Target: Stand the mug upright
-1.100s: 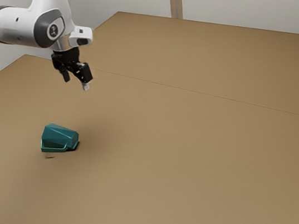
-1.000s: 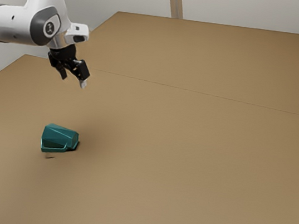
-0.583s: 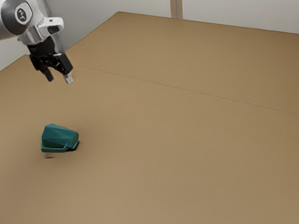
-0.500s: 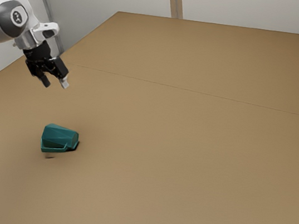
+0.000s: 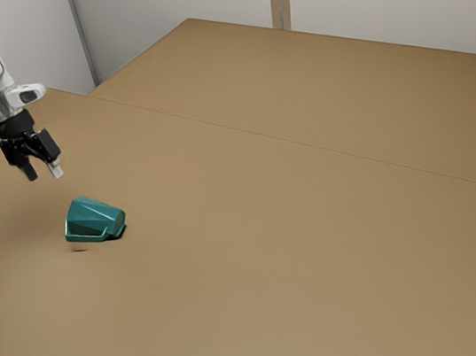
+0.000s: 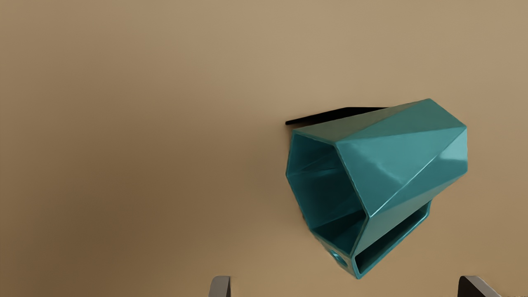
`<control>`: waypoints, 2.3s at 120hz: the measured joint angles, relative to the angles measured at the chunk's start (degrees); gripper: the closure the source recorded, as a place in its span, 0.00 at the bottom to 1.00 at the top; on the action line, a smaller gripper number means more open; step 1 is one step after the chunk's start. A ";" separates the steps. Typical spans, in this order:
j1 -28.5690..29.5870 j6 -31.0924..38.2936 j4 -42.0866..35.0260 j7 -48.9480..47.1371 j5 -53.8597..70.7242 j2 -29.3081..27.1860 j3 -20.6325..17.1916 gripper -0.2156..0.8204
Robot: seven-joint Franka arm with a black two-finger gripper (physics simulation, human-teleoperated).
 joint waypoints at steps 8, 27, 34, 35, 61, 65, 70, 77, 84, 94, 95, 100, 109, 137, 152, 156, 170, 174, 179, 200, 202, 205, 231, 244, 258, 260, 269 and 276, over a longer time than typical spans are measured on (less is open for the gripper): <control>0.75 -0.06 0.15 1.77 -1.14 1.97 -0.07 0.21; 2.02 -0.27 -0.01 6.16 -6.65 6.48 -0.51 0.21; 2.57 -0.38 -0.23 7.68 -8.91 7.48 -0.84 0.21; 2.65 -0.40 -0.29 7.89 -9.24 7.61 -0.87 0.21; 3.73 -0.51 -1.53 12.54 -16.22 9.75 -1.18 0.21; 3.85 -0.51 -1.54 13.17 -17.01 9.89 -1.28 0.21; 3.93 -0.50 -1.55 13.91 -17.91 9.98 -1.38 0.21; 4.02 -0.50 -1.55 14.86 -19.11 10.00 -1.46 0.21; 4.08 -0.51 -1.55 15.72 -19.98 9.91 -1.48 0.21; 4.19 -0.66 -1.69 16.77 -20.74 9.56 -1.46 0.21; 4.22 -0.70 -1.72 16.86 -20.79 9.53 -1.45 0.21; 4.48 -0.86 -1.87 17.29 -21.00 9.42 -1.46 0.21; 4.64 -1.23 -2.10 18.00 -21.51 9.31 -1.48 0.21; 4.50 -2.38 -3.44 19.63 -23.11 8.92 -1.49 0.34; 4.08 -2.72 -4.02 20.25 -23.87 8.57 -1.49 0.45; 4.05 -2.78 -4.18 20.40 -24.02 8.53 -1.63 0.48; 3.93 -2.92 -4.54 20.86 -24.59 8.42 -2.19 0.58; 3.91 -2.95 -4.59 20.97 -24.76 8.40 -2.24 0.61; 3.90 -2.98 -4.76 21.11 -25.03 8.39 -2.26 0.65; 3.88 -3.31 -5.05 21.57 -26.15 7.89 -2.28 0.79; 3.86 -3.39 -5.05 21.61 -26.26 7.83 -2.28 0.80; 3.82 -3.50 -5.05 21.67 -26.44 7.77 -2.30 0.83; 2.86 -5.00 -4.98 21.89 -28.53 7.49 -3.06 0.93; 1.61 -5.75 -4.91 21.71 -29.48 6.26 -3.13 0.94; -0.13 -6.24 -4.79 21.19 -29.91 3.97 -3.13 0.95; -0.38 -6.31 -4.77 21.09 -29.93 3.61 -3.12 0.95; -1.86 -6.53 -4.29 20.60 -29.89 2.38 -3.02 0.95; -2.82 -6.31 -3.92 20.23 -29.71 1.88 -2.95 0.96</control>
